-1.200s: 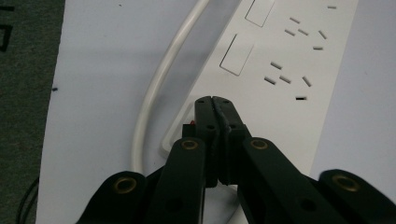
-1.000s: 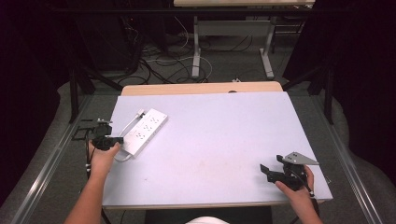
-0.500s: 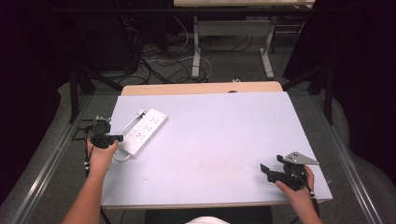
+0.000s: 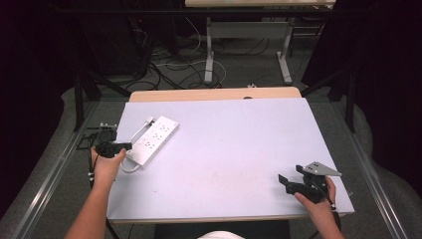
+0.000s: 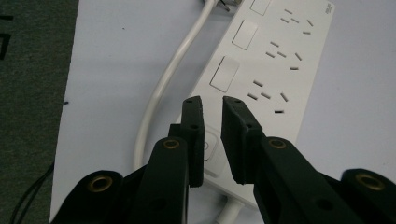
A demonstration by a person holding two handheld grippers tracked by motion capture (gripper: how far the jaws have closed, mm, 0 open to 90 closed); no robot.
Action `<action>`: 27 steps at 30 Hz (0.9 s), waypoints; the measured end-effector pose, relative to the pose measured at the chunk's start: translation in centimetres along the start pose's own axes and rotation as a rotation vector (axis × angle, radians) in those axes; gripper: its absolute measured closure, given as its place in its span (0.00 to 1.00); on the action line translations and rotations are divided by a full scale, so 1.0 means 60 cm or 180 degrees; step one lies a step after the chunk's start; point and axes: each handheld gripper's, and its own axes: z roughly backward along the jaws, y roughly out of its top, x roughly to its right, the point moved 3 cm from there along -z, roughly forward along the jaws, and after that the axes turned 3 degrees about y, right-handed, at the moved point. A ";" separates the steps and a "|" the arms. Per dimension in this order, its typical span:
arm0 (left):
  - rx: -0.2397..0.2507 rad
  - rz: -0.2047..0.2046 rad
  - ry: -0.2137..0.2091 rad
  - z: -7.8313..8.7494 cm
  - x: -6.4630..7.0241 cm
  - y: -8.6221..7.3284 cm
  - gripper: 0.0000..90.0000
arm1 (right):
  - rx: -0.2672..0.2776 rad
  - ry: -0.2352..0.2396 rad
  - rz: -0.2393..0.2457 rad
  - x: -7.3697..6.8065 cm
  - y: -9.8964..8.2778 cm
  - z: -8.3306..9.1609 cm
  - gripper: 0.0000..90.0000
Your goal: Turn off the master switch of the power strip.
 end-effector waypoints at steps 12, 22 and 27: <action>0.0089 -0.0005 -0.0065 0.009 0.010 -0.001 0.78 | -0.0018 0.0015 0.0005 0.001 0.000 0.002 0.21; 0.0077 -0.0077 -0.0129 0.016 0.021 -0.005 0.69 | 0.0004 0.0018 0.0017 0.000 0.001 0.002 0.21; 0.0120 -0.0064 -0.0136 0.019 0.025 -0.008 0.64 | 0.0007 0.0008 0.0012 0.000 0.002 0.003 0.21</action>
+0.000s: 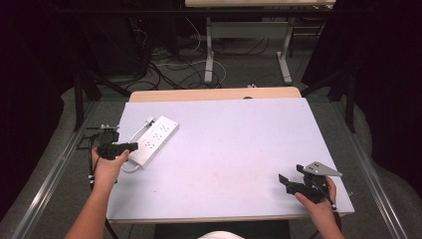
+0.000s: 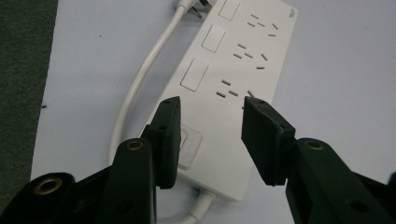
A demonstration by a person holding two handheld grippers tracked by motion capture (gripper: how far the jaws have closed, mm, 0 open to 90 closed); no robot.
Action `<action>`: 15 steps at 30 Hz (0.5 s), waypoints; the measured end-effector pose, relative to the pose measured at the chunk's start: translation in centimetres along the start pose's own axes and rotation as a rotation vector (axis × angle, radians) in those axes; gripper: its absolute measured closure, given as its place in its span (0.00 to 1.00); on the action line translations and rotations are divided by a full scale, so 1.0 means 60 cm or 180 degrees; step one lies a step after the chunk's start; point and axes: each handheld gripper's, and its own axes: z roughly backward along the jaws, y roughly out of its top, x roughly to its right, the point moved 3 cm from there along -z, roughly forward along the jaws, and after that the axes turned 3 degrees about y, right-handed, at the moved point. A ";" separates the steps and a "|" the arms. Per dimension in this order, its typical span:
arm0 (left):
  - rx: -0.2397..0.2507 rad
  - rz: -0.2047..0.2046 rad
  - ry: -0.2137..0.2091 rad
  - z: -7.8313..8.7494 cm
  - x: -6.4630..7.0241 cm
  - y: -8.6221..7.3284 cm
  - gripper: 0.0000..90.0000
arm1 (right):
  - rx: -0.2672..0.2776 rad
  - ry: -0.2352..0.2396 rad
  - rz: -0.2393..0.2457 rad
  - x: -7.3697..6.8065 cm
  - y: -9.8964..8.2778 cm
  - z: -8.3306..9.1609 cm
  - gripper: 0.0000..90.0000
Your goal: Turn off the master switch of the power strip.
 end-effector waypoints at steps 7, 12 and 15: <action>0.0052 -0.0043 -0.0022 0.004 0.005 -0.004 0.56 | 0.0009 0.0008 -0.0001 0.001 0.000 0.000 0.21; 0.0074 -0.0107 -0.0039 0.011 0.011 -0.005 0.49 | 0.0010 0.0014 0.0003 0.000 0.000 0.000 0.21; 0.0100 -0.0164 -0.0038 0.013 0.017 -0.005 0.45 | 0.0003 -0.0006 0.0020 0.001 0.001 0.001 0.21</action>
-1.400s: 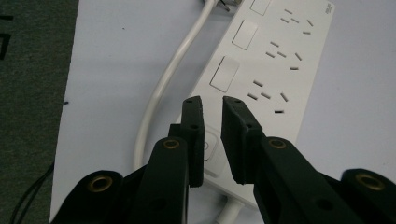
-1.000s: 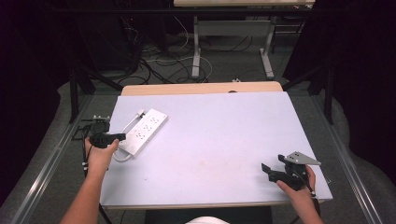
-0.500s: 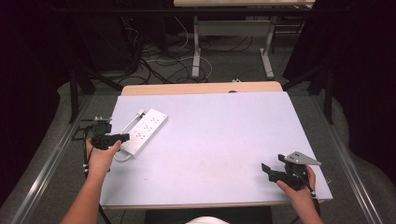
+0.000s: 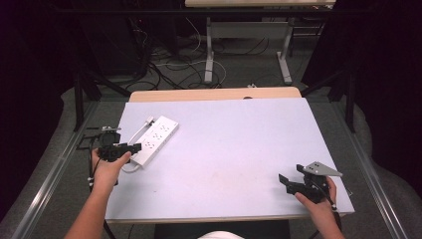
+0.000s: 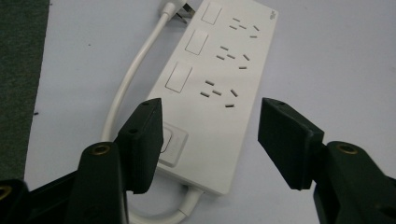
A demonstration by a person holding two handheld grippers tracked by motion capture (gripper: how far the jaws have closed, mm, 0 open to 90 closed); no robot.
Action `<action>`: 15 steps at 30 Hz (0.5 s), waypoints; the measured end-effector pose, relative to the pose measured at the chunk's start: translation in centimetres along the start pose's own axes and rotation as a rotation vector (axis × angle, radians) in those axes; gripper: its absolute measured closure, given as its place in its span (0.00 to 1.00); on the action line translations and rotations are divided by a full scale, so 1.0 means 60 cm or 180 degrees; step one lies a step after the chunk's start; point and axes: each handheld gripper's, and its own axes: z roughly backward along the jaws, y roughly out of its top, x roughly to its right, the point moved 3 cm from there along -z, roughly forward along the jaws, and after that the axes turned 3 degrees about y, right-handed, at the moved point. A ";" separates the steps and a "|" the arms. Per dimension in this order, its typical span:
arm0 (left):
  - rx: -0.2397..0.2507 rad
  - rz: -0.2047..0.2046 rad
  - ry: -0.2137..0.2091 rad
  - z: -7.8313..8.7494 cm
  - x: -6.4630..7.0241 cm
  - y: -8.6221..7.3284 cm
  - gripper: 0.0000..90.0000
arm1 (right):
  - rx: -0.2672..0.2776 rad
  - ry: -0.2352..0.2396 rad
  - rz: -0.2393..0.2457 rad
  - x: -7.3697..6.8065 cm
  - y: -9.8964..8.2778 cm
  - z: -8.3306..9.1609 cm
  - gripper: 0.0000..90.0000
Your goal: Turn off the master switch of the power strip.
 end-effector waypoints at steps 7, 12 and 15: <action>0.0083 -0.0181 -0.0005 0.005 0.014 -0.003 0.40 | 0.0008 0.0011 0.0015 0.001 0.000 0.000 0.21; 0.0028 -0.0260 0.0032 0.007 0.027 -0.009 0.39 | -0.0009 0.0009 0.0011 0.000 0.000 0.001 0.21; 0.0009 -0.0266 -0.0006 0.008 0.034 -0.012 0.38 | 0.0009 0.0015 0.0006 0.000 0.000 0.000 0.21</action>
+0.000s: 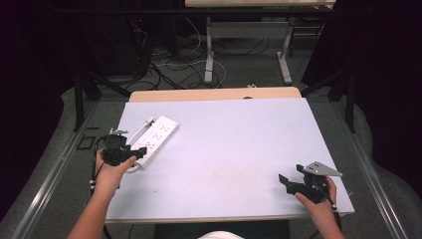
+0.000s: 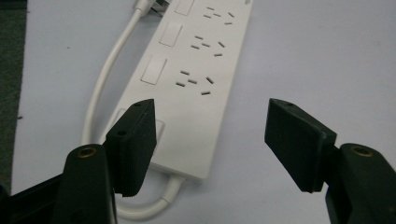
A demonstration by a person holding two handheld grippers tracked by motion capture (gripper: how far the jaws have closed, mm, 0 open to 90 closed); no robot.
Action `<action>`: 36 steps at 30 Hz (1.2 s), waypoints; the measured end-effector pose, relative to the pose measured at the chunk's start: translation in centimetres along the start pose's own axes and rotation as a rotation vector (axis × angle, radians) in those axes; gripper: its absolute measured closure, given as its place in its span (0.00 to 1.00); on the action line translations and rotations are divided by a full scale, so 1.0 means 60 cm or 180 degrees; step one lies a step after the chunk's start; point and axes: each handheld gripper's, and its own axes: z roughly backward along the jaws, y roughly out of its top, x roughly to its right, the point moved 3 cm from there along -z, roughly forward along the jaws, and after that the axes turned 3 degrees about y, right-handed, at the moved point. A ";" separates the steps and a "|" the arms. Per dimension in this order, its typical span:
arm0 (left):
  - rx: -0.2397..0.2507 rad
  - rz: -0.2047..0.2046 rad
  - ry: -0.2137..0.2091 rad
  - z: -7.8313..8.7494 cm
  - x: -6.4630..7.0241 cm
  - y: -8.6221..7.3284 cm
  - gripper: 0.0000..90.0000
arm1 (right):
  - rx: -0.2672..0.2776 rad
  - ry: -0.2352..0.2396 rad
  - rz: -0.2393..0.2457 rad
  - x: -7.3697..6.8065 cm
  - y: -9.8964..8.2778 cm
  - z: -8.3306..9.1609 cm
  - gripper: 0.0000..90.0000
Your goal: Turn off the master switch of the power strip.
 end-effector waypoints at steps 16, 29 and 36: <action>-0.0038 -0.0143 -0.0247 0.001 0.047 -0.014 0.09 | 0.0006 0.0010 0.0017 0.000 0.000 0.001 0.21; -0.0004 -0.0351 -0.0362 -0.007 0.092 -0.028 0.01 | 0.0021 0.0017 0.0007 -0.001 0.001 0.001 0.21; 0.0005 -0.0535 -0.0399 -0.015 0.118 -0.042 0.01 | 0.0022 0.0022 0.0003 -0.001 0.001 0.001 0.21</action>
